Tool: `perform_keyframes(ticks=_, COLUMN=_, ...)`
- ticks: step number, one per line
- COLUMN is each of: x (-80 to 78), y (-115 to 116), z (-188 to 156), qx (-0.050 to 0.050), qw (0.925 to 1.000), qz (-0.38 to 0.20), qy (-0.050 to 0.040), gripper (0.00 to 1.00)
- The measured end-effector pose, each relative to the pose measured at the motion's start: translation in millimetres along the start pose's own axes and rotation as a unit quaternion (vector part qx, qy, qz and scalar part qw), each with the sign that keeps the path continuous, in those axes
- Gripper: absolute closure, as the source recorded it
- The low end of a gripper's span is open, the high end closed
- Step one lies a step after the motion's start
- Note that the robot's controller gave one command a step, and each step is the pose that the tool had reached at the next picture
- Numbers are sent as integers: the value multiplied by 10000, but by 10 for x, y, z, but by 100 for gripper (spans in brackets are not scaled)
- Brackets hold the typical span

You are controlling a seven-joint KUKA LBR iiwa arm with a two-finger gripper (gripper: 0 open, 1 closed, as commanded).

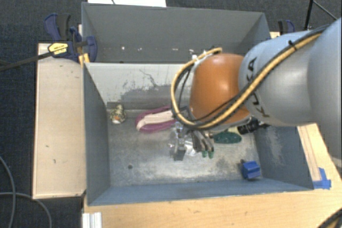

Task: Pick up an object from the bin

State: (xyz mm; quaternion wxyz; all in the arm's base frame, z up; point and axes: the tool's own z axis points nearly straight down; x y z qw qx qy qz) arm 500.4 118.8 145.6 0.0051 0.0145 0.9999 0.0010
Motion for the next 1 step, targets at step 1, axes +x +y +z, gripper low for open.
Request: perform_keyframes(ticks=1, x=-247, y=-132, z=-763, qx=-1, qw=10000, qz=0, qy=-13, gripper=100)
